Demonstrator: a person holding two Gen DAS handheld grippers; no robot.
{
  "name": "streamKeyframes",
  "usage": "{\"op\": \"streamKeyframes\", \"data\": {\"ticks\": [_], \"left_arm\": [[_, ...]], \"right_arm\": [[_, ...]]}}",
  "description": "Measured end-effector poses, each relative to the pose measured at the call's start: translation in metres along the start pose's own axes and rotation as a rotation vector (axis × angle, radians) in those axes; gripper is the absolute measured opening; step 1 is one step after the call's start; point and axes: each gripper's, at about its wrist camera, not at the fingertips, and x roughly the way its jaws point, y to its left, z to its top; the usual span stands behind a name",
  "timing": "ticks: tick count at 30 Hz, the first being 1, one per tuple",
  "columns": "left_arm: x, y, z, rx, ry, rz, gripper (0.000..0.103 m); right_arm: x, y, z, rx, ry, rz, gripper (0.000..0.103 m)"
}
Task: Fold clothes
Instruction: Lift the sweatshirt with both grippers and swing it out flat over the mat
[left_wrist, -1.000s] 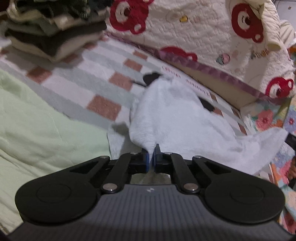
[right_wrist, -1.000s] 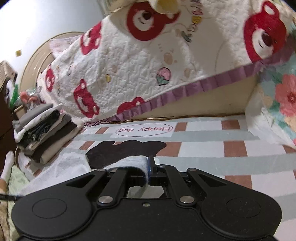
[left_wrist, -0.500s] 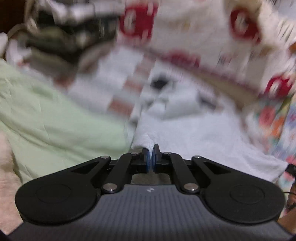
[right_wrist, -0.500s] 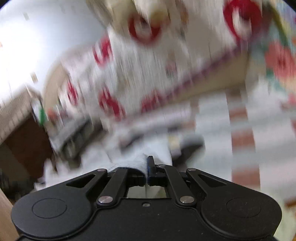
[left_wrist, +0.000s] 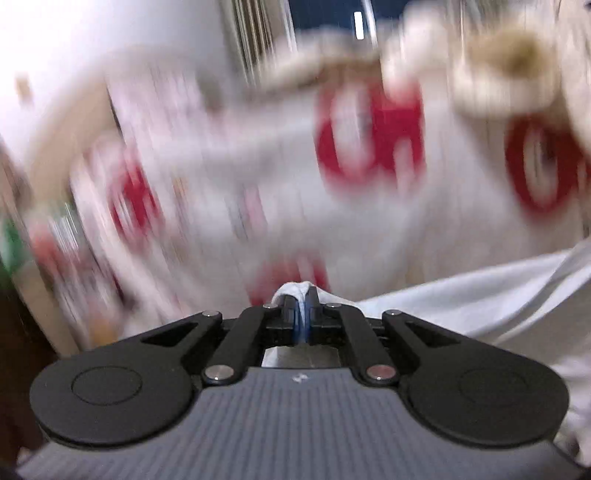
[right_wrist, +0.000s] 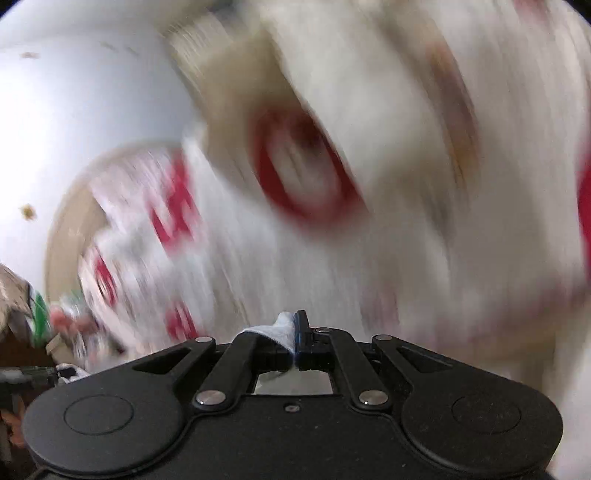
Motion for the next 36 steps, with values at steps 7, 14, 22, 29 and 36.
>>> {"op": "streamKeyframes", "data": {"ticks": [7, 14, 22, 29, 36], "left_arm": [[-0.152, 0.054, 0.068, -0.247, -0.354, -0.084, 0.003], [-0.203, 0.057, -0.098, -0.331, -0.190, -0.196, 0.003], [-0.171, 0.013, -0.350, -0.385, 0.385, -0.209, 0.003], [-0.146, 0.011, -0.423, -0.423, 0.589, -0.208, 0.003], [-0.177, 0.021, -0.384, -0.382, 0.510, -0.251, 0.003]], "right_arm": [[-0.151, 0.070, 0.104, -0.127, -0.445, 0.133, 0.002], [-0.200, 0.047, -0.033, -0.287, -0.222, -0.015, 0.001], [-0.218, -0.034, -0.255, -0.049, 0.072, -0.152, 0.001], [-0.246, -0.022, -0.285, -0.087, 0.047, -0.160, 0.001], [-0.273, -0.011, -0.316, -0.167, 0.061, -0.187, 0.001]]}}
